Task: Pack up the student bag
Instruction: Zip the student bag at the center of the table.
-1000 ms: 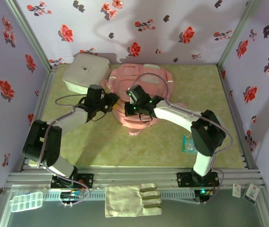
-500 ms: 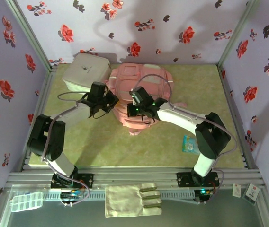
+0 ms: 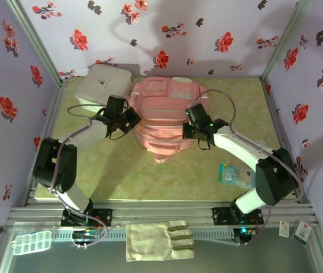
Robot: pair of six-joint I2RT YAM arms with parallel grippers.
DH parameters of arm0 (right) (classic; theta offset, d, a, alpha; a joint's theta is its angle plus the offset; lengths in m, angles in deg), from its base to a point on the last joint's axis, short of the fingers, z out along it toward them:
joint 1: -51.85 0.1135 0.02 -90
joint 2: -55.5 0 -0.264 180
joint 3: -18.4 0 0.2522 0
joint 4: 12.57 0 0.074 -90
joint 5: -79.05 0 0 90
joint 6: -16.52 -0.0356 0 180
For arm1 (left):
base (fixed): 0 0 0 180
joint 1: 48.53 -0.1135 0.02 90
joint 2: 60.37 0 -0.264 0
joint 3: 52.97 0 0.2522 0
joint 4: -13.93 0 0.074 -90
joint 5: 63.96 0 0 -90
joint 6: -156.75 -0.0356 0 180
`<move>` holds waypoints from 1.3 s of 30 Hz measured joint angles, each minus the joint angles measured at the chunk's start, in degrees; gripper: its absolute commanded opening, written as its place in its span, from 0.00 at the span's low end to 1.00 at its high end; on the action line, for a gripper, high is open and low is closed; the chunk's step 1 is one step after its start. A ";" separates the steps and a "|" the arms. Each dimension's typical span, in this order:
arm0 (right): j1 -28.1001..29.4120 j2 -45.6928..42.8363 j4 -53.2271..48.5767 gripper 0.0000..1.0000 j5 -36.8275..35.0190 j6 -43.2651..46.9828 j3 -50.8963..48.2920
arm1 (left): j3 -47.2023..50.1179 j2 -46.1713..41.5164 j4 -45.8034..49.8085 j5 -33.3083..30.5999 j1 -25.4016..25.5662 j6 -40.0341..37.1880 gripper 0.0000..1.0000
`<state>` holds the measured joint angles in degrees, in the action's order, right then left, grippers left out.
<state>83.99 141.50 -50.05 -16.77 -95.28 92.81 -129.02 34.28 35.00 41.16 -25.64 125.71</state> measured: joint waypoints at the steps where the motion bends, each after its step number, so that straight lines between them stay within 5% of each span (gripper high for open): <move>1: -0.35 0.00 -0.20 0.00 0.04 0.98 0.35 | -0.44 0.02 0.63 0.09 -0.04 -0.96 0.00; 3: -0.72 0.15 -0.98 0.00 0.28 3.06 1.66 | -1.38 0.02 1.97 0.11 -0.20 -3.04 0.01; 11: -1.79 0.50 -2.82 0.00 3.87 7.98 4.96 | -4.13 -2.47 9.99 -1.95 -2.08 -16.83 0.56; 16: -2.05 0.50 -3.06 0.00 8.07 9.97 5.70 | -8.81 -5.79 14.32 -2.47 0.72 -30.32 0.66; 27: -2.16 0.46 -3.06 0.00 11.30 10.95 5.81 | -14.82 -3.23 16.13 -1.92 12.48 -57.07 0.62; 39: -2.16 -0.09 -3.02 0.00 12.28 10.93 5.81 | -21.27 7.61 21.35 -0.48 16.28 -71.78 0.45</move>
<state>81.83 141.41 -53.07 -4.49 -84.35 98.62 -150.28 41.88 56.35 40.68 -9.36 53.93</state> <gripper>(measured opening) 0.052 0.456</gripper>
